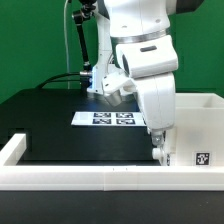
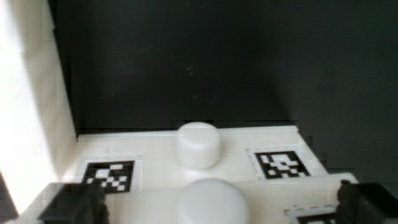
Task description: Assemble drawer
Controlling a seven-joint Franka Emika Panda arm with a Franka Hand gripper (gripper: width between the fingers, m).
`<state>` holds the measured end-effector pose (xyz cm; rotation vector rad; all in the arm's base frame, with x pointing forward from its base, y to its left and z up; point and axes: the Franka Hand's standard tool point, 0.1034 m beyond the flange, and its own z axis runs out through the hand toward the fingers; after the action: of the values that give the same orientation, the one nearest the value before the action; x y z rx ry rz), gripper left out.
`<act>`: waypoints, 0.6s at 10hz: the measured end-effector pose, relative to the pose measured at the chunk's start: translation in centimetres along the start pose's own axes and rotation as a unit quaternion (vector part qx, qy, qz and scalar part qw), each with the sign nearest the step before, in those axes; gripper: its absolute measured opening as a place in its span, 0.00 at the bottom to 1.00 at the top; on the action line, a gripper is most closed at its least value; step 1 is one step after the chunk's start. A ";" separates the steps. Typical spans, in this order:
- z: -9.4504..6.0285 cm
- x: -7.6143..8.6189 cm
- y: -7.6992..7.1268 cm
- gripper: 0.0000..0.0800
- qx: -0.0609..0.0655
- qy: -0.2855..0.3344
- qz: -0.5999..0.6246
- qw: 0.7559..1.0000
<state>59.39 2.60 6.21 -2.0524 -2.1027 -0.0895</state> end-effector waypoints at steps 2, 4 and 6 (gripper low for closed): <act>0.0 1.1 0.0 0.81 0.001 0.001 0.016 1.000; -0.5 0.6 0.1 0.81 0.009 0.001 0.018 1.000; -0.6 1.0 0.2 0.81 0.008 0.001 0.015 1.000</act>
Offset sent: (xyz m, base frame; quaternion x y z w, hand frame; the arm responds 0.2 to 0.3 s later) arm 0.0070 -0.0181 0.0095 0.0456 -0.0195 -0.0069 0.9987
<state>59.64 3.53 6.95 -2.0743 -2.0636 -0.0710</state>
